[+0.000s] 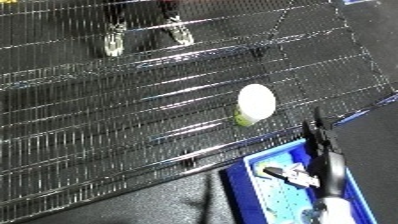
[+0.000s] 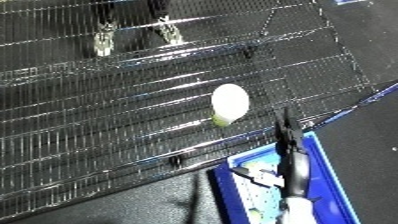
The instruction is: Pick up the object and place it into the box
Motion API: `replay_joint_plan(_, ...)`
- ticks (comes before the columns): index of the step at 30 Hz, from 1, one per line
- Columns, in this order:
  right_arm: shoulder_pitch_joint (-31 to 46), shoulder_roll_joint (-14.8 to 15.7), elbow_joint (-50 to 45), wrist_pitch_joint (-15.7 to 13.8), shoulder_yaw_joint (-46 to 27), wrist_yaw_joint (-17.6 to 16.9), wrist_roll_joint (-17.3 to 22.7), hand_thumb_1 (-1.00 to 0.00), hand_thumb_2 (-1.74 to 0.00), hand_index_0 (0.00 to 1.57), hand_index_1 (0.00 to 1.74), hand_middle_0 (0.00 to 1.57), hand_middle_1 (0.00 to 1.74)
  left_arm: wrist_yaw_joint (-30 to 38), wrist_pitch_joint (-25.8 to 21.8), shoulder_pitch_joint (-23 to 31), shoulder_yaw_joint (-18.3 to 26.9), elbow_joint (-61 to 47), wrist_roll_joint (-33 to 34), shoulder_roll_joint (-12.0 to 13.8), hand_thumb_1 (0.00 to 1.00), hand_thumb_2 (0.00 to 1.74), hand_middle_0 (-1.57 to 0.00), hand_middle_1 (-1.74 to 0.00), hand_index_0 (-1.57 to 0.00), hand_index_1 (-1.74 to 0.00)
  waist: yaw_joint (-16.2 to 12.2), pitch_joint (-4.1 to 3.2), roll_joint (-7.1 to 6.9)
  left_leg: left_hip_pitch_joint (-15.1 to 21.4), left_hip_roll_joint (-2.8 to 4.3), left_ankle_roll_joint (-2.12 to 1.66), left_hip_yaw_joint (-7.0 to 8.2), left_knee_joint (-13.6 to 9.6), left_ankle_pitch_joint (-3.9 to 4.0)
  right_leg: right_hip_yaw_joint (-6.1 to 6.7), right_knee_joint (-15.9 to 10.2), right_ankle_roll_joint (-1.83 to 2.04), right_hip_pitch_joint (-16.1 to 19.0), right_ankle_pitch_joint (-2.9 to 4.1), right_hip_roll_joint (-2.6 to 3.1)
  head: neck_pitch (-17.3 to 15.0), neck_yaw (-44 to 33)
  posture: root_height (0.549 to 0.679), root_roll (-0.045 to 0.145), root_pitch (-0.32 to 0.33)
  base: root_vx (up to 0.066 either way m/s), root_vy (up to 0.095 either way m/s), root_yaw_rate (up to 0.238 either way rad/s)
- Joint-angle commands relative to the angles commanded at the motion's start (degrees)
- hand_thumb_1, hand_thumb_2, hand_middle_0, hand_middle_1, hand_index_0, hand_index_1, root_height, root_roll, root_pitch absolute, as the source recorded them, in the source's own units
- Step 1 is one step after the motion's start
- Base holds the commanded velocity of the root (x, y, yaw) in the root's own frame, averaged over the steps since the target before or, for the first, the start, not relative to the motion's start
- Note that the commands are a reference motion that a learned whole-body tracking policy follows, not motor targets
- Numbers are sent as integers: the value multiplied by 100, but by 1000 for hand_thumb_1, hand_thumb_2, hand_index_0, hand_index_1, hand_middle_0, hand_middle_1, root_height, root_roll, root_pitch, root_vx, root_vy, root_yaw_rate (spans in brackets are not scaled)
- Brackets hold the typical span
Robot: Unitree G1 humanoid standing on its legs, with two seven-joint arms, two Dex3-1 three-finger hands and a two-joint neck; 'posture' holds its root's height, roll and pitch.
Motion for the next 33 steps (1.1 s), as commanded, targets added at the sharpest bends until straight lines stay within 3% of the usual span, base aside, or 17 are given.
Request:
replay_joint_plan(14,-875,-236,563,96,107,-155,135,0,0,0,0,0,0,54,165,-260,-111,38,-12,250,1000,1740,-1570,-1740,-1570,-1740,74,0,136,-417,-35,-19,9,249,-23,-26,338,-51,-432,-48,-29,482,515,642,57,68,-14,-48,15)
replay_joint_plan(25,-1517,-464,1234,16,214,15,347,0,0,0,0,0,0,63,232,-401,-228,-9,-104,423,1000,1740,-1570,-1740,-1570,-1740,154,0,287,-728,-65,-37,65,394,-49,-30,571,-88,-769,-117,-70,790,1127,637,64,95,-14,-28,13)
replay_joint_plan(33,-2013,-692,1648,-22,350,62,448,0,0,0,0,0,0,137,264,-472,-355,-101,-221,517,1000,1740,-1570,-1740,-1570,-1740,229,0,385,-954,-111,-15,72,486,-78,-38,731,-123,-1020,-180,-64,991,1364,633,65,120,-10,-16,17)
